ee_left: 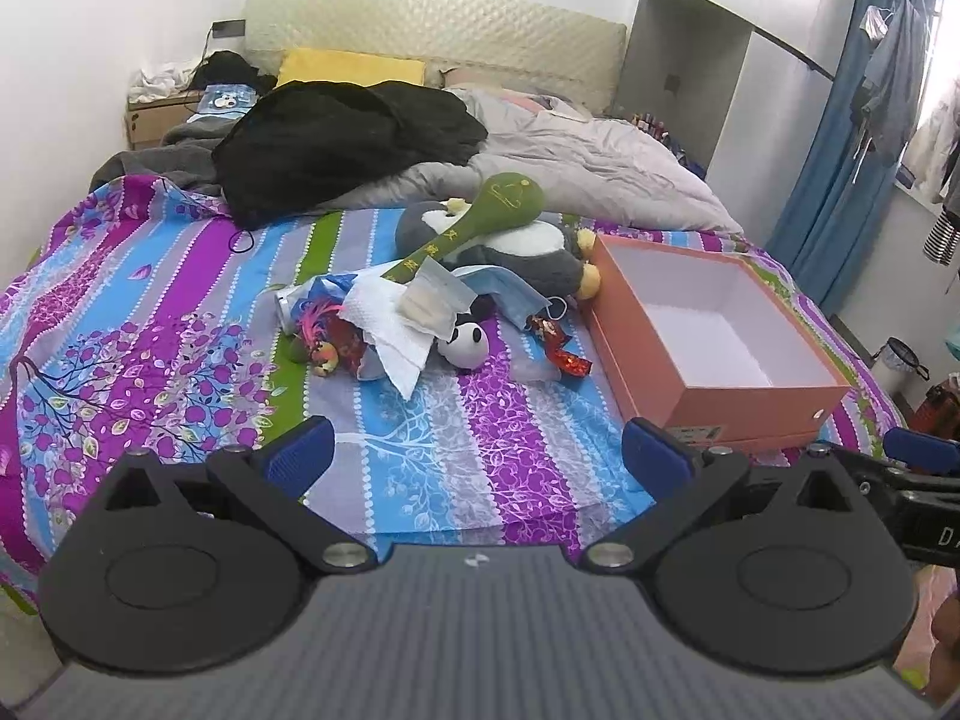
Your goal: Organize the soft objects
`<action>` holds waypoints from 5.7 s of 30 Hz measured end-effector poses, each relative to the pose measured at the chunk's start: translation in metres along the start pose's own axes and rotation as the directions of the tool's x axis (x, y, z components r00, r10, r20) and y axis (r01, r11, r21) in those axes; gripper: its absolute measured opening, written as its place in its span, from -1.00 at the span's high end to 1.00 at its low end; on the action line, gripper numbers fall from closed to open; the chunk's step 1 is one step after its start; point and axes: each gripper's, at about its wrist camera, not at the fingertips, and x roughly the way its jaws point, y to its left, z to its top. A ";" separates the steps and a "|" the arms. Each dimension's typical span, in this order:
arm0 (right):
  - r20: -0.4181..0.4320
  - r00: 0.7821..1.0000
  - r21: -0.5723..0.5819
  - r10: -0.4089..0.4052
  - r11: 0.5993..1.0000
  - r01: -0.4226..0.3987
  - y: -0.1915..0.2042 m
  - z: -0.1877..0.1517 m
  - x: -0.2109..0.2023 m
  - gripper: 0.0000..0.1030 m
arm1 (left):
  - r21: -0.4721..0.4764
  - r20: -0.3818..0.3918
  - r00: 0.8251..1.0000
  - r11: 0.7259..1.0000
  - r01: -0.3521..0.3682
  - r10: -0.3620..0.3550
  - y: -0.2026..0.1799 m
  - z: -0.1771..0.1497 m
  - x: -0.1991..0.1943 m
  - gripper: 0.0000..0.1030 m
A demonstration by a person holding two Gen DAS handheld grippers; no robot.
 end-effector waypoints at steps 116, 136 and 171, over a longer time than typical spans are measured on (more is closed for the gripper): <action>-0.252 0.963 -0.194 -0.099 0.980 0.050 0.015 0.017 0.339 0.93 | -0.096 -0.243 0.969 0.995 0.025 -0.047 0.084 0.042 0.338 0.90; -0.241 0.967 -0.206 -0.076 0.978 0.026 0.019 -0.015 0.245 0.93 | -0.127 -0.229 0.967 0.988 0.085 -0.113 0.054 0.012 0.244 0.92; -0.389 0.921 0.012 0.021 1.000 -0.018 0.013 -0.052 0.255 -0.06 | 0.019 -0.325 0.946 1.000 0.008 -0.001 0.066 -0.043 0.258 -0.58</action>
